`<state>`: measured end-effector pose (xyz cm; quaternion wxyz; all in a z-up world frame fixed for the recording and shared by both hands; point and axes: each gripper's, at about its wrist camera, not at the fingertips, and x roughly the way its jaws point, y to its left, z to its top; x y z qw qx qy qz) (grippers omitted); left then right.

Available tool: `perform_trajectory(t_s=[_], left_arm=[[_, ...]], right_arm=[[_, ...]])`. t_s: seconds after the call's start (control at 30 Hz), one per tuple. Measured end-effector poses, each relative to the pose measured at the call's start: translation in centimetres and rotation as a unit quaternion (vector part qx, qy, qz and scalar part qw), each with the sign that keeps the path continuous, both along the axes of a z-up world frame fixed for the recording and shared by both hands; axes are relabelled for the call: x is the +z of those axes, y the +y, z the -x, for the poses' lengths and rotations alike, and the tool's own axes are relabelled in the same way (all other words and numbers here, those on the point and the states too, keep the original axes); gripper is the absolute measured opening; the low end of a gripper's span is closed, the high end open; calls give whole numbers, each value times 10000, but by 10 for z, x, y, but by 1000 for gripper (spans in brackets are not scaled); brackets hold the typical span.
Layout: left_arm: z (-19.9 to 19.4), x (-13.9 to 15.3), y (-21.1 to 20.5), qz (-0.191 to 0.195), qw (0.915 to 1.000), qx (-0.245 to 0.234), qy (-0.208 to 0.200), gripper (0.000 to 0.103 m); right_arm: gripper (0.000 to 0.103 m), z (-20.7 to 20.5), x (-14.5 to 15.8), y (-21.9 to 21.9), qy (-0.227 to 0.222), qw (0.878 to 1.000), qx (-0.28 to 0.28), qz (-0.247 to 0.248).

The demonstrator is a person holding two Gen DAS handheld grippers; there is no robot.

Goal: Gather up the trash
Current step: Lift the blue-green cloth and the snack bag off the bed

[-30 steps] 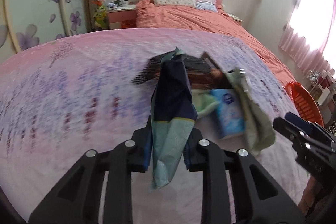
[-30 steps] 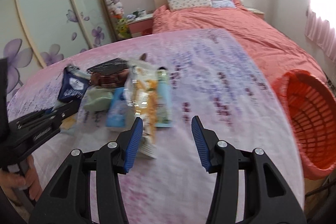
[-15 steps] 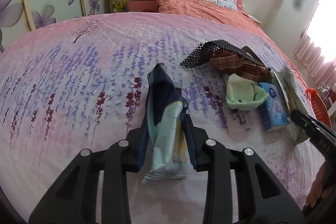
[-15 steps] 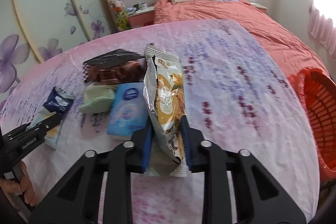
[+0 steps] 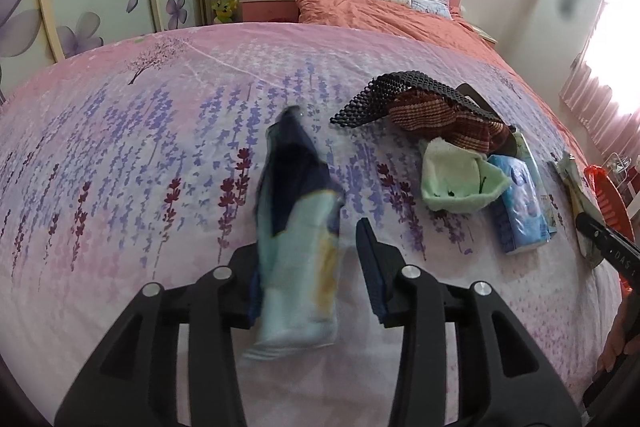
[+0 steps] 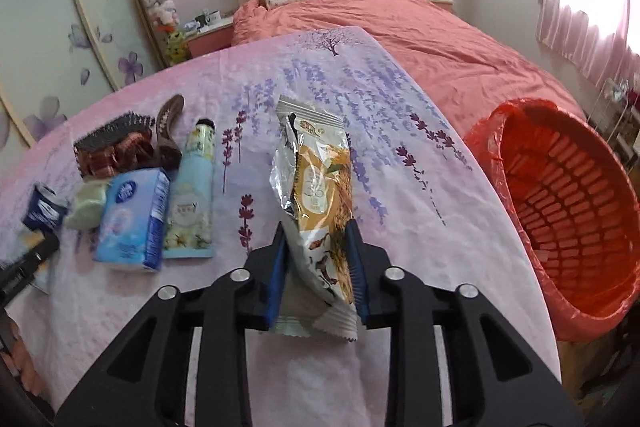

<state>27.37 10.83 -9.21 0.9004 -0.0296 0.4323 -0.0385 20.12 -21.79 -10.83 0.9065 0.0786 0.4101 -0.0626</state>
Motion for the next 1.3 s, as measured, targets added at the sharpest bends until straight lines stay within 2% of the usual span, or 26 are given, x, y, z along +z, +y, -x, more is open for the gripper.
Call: perform_trajectory(t_s=[0.27, 0.47, 0.7, 1.3], left_arm=[[-1, -2, 2, 38, 10000, 45, -3, 40], [1, -3, 13, 261, 9995, 169, -16, 33], [1, -3, 13, 177, 9997, 172, -11, 33], [2, -2, 15, 319, 9993, 177, -16, 33]], right_arm=[[33, 2, -2, -10, 38, 9997, -22, -243], [33, 2, -3, -10, 57, 9998, -23, -175], [33, 3, -3, -11, 46, 9997, -23, -226], [33, 2, -2, -14, 21, 9994, -12, -331]])
